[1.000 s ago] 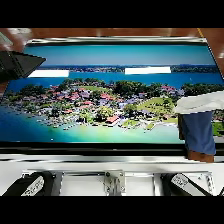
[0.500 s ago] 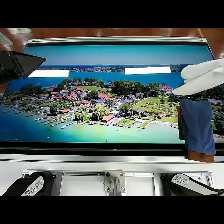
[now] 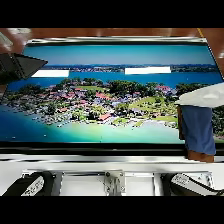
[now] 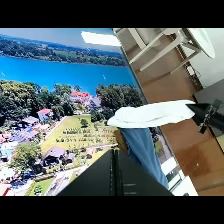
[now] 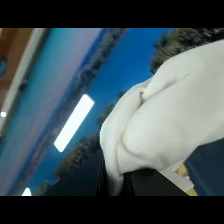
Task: Fold the shirts.
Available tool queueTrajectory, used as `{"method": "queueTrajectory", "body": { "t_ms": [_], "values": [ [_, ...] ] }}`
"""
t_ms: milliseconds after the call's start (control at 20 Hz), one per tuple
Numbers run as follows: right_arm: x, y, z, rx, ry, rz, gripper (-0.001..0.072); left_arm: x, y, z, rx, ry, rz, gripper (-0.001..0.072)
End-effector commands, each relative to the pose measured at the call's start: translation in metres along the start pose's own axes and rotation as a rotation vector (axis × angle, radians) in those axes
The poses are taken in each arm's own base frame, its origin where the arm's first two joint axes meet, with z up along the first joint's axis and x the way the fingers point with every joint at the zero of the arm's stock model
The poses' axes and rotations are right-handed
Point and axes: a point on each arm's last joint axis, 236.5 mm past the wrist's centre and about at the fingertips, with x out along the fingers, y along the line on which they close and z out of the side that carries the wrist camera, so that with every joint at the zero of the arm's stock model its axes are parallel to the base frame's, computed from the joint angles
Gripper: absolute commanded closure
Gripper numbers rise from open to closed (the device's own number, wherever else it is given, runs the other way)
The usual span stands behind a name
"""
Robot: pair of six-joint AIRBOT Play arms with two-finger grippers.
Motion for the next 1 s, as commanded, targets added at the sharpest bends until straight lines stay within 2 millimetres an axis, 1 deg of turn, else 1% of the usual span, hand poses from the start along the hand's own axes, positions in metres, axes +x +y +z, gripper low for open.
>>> {"method": "queueTrajectory", "body": {
  "t_ms": [0, 50, 150, 200, 250, 350, 450, 600, 650, 700, 750, 850, 900, 950],
  "values": [
    [-0.022, -0.058, -0.041, 0.01, 0.156, -0.285, 0.0641, 0.004, -0.008, -0.008, 0.006, 0.03, -0.022, 0.0663],
    [-0.033, -0.07, -0.05, 0.026, 0.183, -0.355, 0.0641, 0.006, -0.01, -0.011, 0.008, 0.038, -0.029, 0.0663],
    [-0.064, -0.107, -0.063, 0.06, 0.221, -0.566, 0.0641, 0.009, -0.015, -0.014, 0.012, 0.05, -0.042, 0.0663],
    [-0.077, -0.123, -0.074, 0.072, 0.266, -0.652, 0.0641, 0.01, -0.018, -0.016, 0.014, 0.056, -0.048, 0.0663],
    [-0.084, -0.134, -0.088, 0.089, 0.319, -0.701, 0.0641, 0.011, -0.019, -0.017, 0.016, 0.06, -0.052, 0.0663],
    [-0.082, -0.149, -0.116, 0.126, 0.403, -0.727, 0.0641, 0.012, -0.021, -0.019, 0.019, 0.064, -0.057, 0.0663],
    [-0.078, -0.165, -0.136, 0.159, 0.437, -0.753, 0.0641, 0.012, -0.021, -0.019, 0.019, 0.065, -0.057, 0.0663],
    [-0.088, -0.195, -0.158, 0.193, 0.471, -0.863, 0.0633, 0.012, -0.021, -0.018, 0.019, 0.063, -0.056, 0.0663],
    [-0.088, -0.202, -0.163, 0.199, 0.475, -0.882, 0.0539, 0.012, -0.02, -0.017, 0.018, 0.059, -0.054, 0.0663],
    [-0.087, -0.206, -0.164, 0.195, 0.474, -0.89, 0.0301, 0.013, -0.019, -0.016, 0.018, 0.052, -0.051, 0.0663],
    [-0.086, -0.207, -0.161, 0.185, 0.461, -0.889, 0.0155, 0.013, -0.018, -0.013, 0.017, 0.041, -0.047, 0.0663],
    [-0.082, -0.204, -0.148, 0.169, 0.415, -0.873, 0.0148, 0.014, -0.012, -0.006, 0.022, 0.014, -0.024, 0.0663],
    [-0.08, -0.195, -0.133, 0.15, 0.374, -0.846, 0.015, 0.014, -0.005, -0.002, 0.032, -0.004, 0.007, 0.0663],
    [-0.075, -0.178, -0.111, 0.099, 0.318, -0.784, 0.015, 0.014, 0.006, 0.003, 0.048, -0.022, 0.051, 0.0664]
  ]
}}
